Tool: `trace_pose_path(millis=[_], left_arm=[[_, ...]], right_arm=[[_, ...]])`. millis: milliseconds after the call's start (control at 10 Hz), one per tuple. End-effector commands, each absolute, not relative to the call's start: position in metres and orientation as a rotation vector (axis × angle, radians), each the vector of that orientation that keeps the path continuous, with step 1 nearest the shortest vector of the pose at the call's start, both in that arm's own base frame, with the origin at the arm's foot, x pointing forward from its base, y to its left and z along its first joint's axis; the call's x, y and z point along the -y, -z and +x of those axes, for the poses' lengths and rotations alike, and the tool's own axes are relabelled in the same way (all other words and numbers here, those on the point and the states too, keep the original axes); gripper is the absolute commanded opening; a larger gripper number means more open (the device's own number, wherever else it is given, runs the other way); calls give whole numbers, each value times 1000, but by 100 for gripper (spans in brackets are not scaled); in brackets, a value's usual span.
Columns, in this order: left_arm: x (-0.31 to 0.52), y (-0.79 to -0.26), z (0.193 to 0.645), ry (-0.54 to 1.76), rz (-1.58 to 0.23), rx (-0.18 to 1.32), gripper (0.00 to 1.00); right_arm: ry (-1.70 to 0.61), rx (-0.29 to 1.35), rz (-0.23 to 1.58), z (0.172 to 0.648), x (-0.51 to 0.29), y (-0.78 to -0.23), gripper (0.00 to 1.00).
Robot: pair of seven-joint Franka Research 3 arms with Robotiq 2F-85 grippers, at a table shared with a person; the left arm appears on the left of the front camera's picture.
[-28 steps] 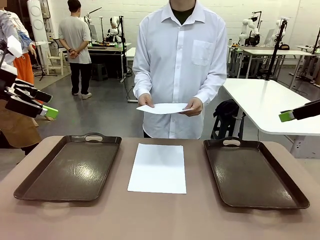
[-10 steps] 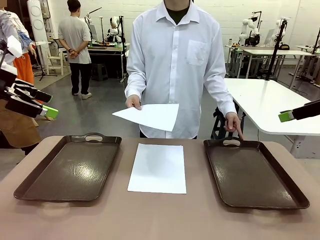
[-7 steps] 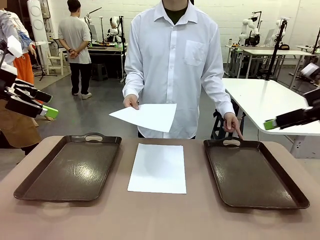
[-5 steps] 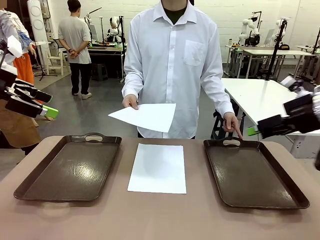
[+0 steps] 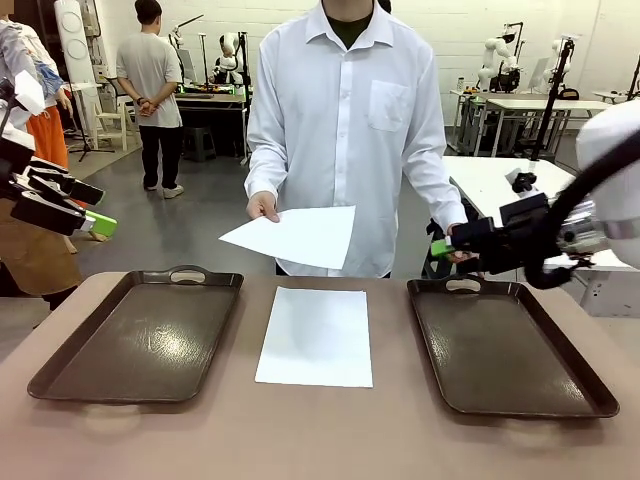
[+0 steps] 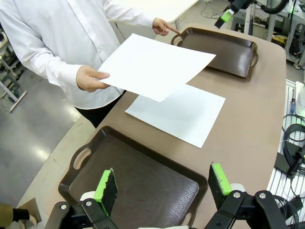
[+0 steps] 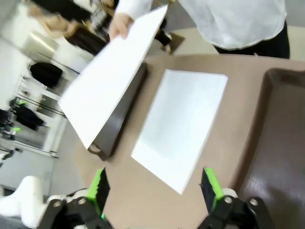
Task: Sort the A4 documents.
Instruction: Receive the A4 Paper.
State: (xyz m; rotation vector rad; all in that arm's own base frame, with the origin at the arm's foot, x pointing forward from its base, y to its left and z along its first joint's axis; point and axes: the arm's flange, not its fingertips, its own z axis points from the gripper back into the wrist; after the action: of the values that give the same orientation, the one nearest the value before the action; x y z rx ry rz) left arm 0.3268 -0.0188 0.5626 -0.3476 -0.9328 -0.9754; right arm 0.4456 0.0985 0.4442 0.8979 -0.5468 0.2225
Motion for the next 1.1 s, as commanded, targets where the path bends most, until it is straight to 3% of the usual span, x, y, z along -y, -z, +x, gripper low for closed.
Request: trace_pose_path(millis=[0,400,1000], left_arm=[[18,-561,329,981,-354,938,100],[18,-561,329,981,-354,938,100],[18,-561,329,981,-354,938,100]], right_arm=[[-170,518,1042,489,-104,-412,100],[-62,391,1220,517,-140,-372,100],[-19,391,1395,530,-169,-382,100]])
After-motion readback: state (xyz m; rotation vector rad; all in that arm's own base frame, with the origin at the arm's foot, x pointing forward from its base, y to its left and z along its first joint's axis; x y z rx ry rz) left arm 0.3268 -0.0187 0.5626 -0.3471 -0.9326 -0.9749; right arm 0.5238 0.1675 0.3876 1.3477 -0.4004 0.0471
